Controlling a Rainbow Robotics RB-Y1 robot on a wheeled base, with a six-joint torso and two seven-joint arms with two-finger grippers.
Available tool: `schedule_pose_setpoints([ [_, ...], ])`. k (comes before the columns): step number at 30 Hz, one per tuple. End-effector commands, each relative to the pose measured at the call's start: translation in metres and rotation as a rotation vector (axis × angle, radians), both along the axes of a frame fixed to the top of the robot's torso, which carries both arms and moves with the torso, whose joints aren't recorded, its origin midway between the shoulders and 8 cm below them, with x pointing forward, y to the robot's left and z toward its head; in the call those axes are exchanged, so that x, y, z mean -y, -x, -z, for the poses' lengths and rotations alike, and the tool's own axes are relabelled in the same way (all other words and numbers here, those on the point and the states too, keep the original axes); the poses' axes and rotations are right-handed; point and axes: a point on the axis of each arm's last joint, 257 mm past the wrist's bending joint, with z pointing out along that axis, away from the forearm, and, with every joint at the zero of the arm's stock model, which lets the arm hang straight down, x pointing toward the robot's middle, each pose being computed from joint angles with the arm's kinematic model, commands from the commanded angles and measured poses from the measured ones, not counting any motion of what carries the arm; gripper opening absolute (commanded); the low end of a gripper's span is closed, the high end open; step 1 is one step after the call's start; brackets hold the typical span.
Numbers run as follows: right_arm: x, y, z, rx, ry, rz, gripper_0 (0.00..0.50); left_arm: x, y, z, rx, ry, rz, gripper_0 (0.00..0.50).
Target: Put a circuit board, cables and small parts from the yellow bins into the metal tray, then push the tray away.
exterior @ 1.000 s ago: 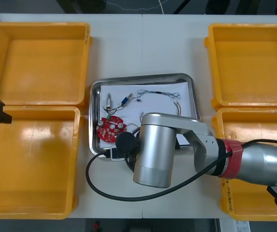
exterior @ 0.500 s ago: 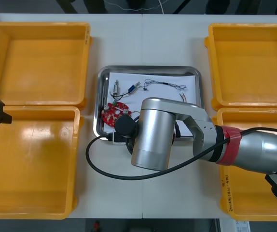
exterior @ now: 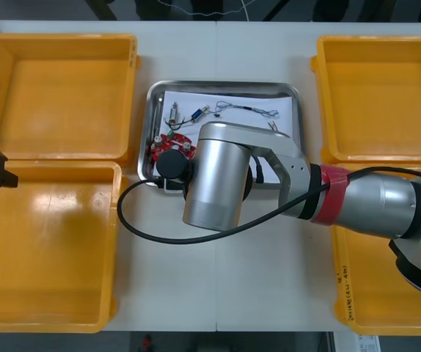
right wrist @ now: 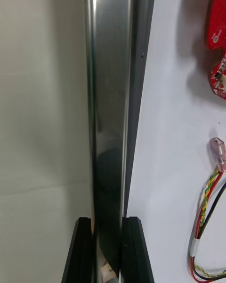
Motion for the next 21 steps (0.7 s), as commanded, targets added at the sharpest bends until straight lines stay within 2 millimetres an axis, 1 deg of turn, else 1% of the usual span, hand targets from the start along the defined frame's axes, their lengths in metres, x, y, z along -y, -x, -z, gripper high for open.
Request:
schedule_pose_setpoints([
  [1, -0.027, -0.019, -0.036, 0.070, -0.047, -0.017, 0.000, -0.016, 0.006, -0.013, 0.018, -0.021, -0.060, 0.500],
  [6, -0.029, -0.036, -0.049, 0.113, -0.041, -0.015, 0.000, -0.016, 0.006, -0.013, 0.018, -0.021, -0.060, 0.500],
  [12, -0.031, -0.053, -0.065, 0.150, -0.044, -0.018, 0.000, -0.016, 0.006, -0.013, 0.018, -0.021, -0.060, 0.500],
  [21, -0.032, -0.076, -0.073, 0.185, -0.078, -0.024, 0.000, -0.016, 0.006, -0.013, 0.018, -0.021, -0.060, 0.500],
])
